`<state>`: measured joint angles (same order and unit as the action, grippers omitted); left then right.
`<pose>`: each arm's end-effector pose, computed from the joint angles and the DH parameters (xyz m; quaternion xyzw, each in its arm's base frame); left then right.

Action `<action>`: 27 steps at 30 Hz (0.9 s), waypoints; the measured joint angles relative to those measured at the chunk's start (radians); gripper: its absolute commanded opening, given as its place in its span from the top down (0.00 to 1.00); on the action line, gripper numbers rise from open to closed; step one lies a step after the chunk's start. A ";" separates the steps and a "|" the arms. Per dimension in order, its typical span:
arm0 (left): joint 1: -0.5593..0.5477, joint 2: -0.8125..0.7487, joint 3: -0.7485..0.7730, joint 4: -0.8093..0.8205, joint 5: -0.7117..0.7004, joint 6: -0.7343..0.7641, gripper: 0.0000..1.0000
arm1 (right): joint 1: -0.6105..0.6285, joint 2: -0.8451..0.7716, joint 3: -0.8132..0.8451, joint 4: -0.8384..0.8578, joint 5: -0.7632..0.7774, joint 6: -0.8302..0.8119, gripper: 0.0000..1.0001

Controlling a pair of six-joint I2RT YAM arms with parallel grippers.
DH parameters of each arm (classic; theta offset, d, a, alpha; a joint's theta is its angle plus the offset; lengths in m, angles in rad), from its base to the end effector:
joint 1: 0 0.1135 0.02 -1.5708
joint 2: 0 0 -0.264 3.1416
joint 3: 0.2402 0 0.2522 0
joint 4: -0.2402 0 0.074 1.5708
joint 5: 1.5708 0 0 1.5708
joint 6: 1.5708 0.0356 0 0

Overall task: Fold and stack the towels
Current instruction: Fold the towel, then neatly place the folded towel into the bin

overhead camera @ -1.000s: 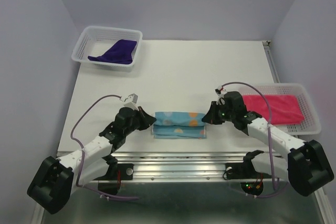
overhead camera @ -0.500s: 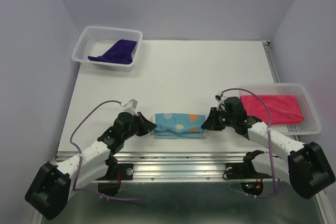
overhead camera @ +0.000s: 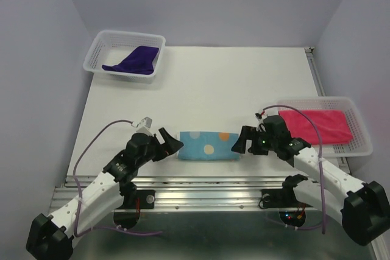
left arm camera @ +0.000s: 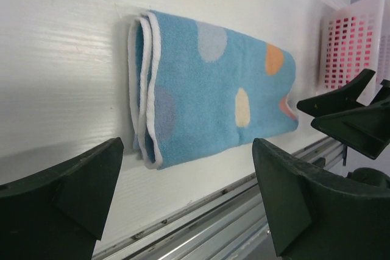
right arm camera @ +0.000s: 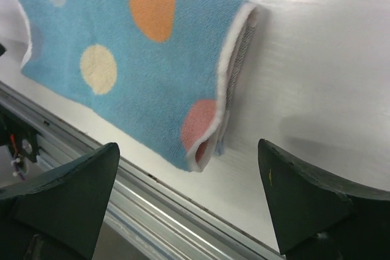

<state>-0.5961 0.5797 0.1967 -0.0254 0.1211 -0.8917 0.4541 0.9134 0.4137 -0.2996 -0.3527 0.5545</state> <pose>0.1210 -0.0873 0.1788 -0.0900 0.8301 -0.4083 0.3690 0.1540 0.0888 0.1808 -0.0201 0.9143 0.3213 0.2458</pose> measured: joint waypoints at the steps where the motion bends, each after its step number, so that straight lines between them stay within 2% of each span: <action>1: 0.000 0.007 0.014 -0.014 -0.021 0.000 0.01 | 0.002 0.025 0.013 -0.004 0.016 0.000 0.00; 5: 0.000 0.090 0.079 -0.037 -0.090 0.011 0.01 | 0.021 0.163 0.081 -0.003 0.096 0.005 0.07; 10: 0.000 0.208 0.126 -0.040 -0.137 0.038 0.01 | 0.087 0.285 0.137 -0.005 0.196 0.027 0.26; 19: 0.000 0.235 0.128 -0.046 -0.169 0.058 0.01 | 0.214 0.405 0.200 -0.018 0.382 0.098 0.42; 21: 0.000 0.230 0.128 -0.047 -0.176 0.061 0.01 | 0.241 0.438 0.228 -0.031 0.417 0.101 0.50; 24: 0.000 0.217 0.128 -0.048 -0.183 0.064 0.01 | 0.270 0.491 0.272 -0.051 0.475 0.110 0.73; 27: 0.000 0.206 0.128 -0.055 -0.189 0.066 0.01 | 0.287 0.530 0.306 -0.078 0.520 0.124 0.83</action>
<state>-0.5961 0.7853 0.3244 -0.0799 -0.0677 -0.8257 0.7414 1.4433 0.7200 -0.3779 0.1669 0.6781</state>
